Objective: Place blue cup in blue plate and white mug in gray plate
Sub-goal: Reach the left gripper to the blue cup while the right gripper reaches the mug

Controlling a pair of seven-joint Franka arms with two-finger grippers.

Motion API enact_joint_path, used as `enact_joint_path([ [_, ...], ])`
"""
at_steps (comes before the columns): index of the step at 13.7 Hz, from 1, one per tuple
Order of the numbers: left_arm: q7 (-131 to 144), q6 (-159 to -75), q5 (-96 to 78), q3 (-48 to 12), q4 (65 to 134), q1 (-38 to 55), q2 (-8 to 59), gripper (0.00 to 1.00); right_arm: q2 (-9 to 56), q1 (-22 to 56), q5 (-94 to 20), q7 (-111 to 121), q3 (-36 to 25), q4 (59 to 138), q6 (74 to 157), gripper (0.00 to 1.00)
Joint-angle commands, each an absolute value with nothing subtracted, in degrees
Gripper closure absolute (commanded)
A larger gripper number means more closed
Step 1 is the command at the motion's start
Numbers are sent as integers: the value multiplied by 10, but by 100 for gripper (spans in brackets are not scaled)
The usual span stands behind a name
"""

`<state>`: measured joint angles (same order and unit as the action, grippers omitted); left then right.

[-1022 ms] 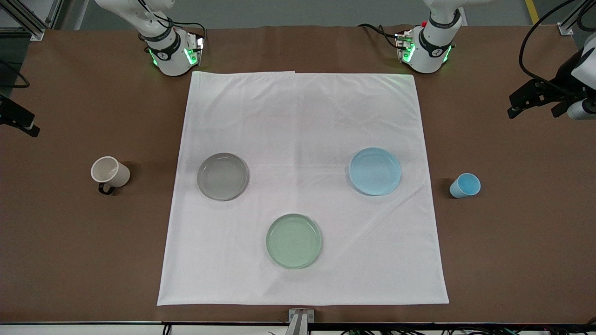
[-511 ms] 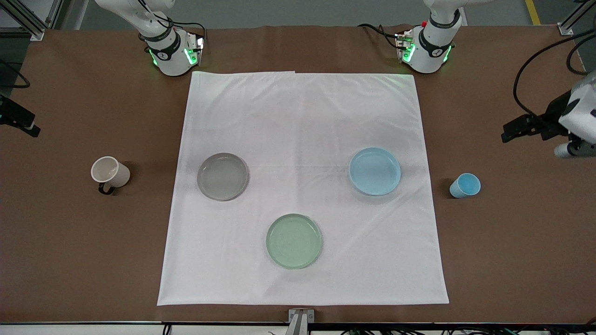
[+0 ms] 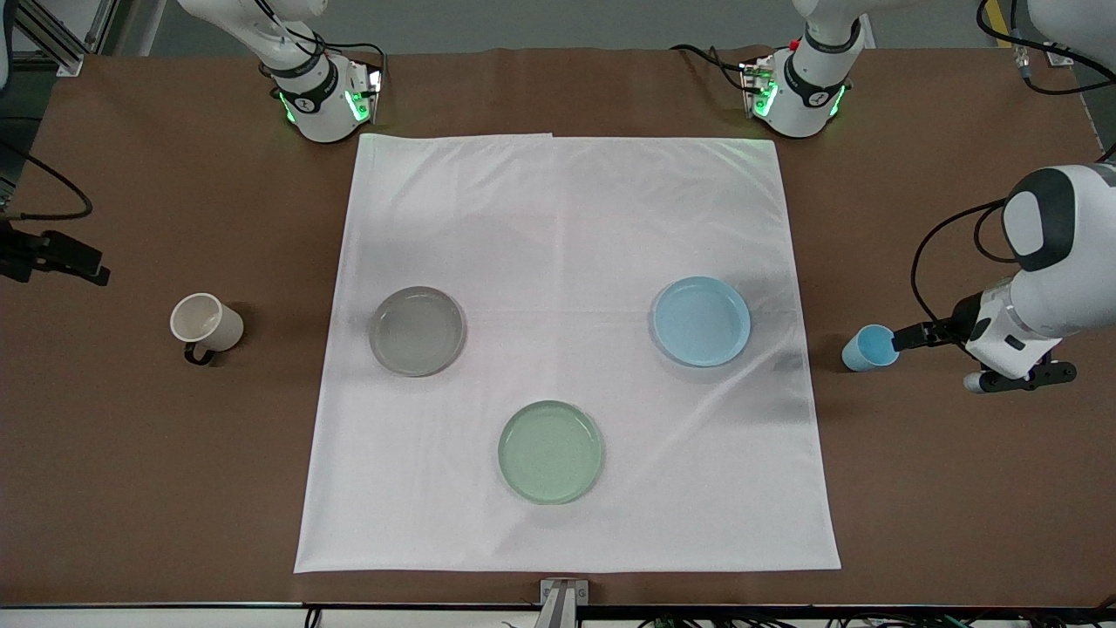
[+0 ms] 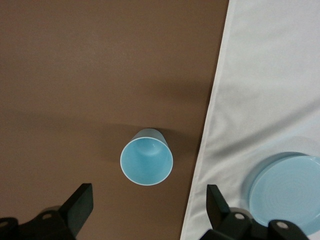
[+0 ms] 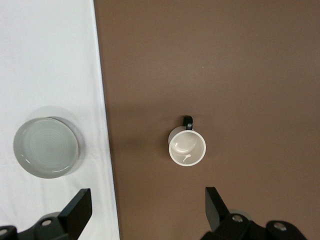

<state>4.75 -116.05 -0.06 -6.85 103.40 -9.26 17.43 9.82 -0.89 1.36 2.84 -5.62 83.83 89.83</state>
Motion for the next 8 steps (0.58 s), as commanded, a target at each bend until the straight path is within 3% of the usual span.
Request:
enact_joint_path([
  [1,47,-1200,26,-70,1064,-98,182,1,160,-39,15,31,-54,836,923,0],
  [5,47,-1301,83,-71,1130,-115,196,13,237,-71,11,82,-54,843,996,0],
  [8,47,-1310,83,-71,1150,-120,207,21,249,-84,11,83,-54,916,1101,0],
])
